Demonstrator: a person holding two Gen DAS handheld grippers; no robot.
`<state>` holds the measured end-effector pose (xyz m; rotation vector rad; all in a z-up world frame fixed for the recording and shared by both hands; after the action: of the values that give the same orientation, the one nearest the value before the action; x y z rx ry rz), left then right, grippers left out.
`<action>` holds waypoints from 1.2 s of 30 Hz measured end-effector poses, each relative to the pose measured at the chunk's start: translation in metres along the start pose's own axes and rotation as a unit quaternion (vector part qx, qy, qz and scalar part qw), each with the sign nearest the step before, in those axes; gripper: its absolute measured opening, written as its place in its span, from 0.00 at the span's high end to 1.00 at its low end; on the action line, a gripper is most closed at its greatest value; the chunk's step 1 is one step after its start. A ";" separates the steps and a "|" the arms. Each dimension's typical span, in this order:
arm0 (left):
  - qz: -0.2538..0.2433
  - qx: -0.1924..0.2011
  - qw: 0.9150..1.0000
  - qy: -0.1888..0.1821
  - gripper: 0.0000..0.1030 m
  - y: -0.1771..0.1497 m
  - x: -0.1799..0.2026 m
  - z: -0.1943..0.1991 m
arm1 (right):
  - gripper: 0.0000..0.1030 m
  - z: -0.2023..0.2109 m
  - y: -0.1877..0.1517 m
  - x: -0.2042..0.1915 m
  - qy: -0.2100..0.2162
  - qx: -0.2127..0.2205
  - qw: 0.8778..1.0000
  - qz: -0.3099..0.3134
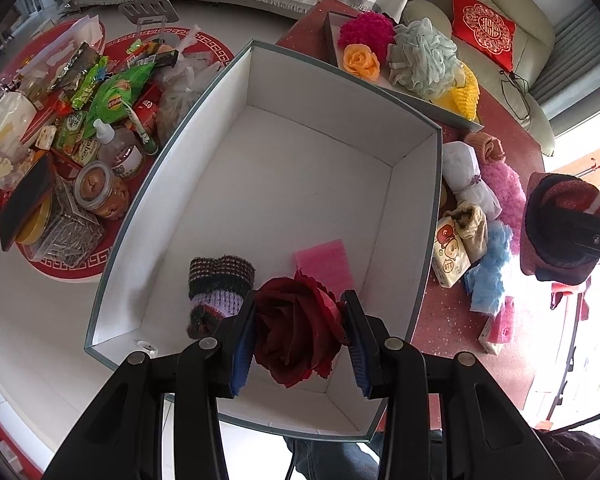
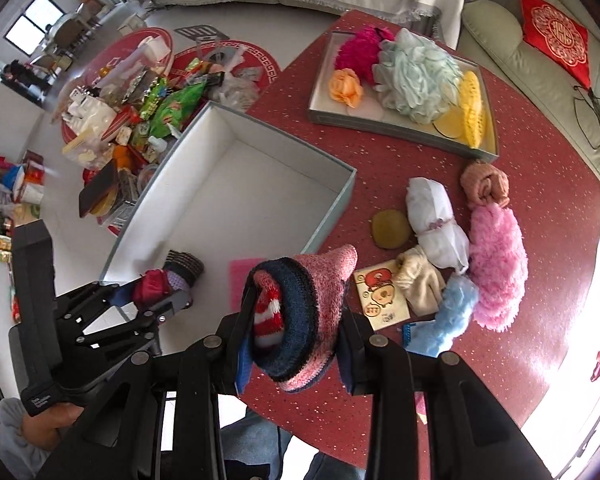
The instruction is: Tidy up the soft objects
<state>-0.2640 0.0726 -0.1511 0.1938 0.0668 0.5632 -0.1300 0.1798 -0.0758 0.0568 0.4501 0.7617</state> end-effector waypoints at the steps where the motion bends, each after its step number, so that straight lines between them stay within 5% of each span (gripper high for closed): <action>1: 0.000 -0.001 1.000 0.000 0.60 0.000 0.000 -0.001 | 0.65 -0.001 0.001 -0.003 0.002 -0.001 1.000 0.002; 36: 0.003 -0.023 1.000 0.009 0.60 -0.005 -0.012 -0.020 | 0.65 -0.022 0.005 -0.017 0.034 -0.004 0.999 -0.008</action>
<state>-0.2734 0.0654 -0.1716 0.1436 0.0706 0.5716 -0.1535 0.1697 -0.0881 0.0185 0.5120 0.7506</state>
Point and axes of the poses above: each gripper's, at about its wrist camera, not at the fingertips, and z roughly against the way its jaws point, x to its right, y to its top, the point moved 4 cm from there along -z, roughly the way its jaws point, and after that the axes turned 12 degrees about y, right-handed, at the moved point
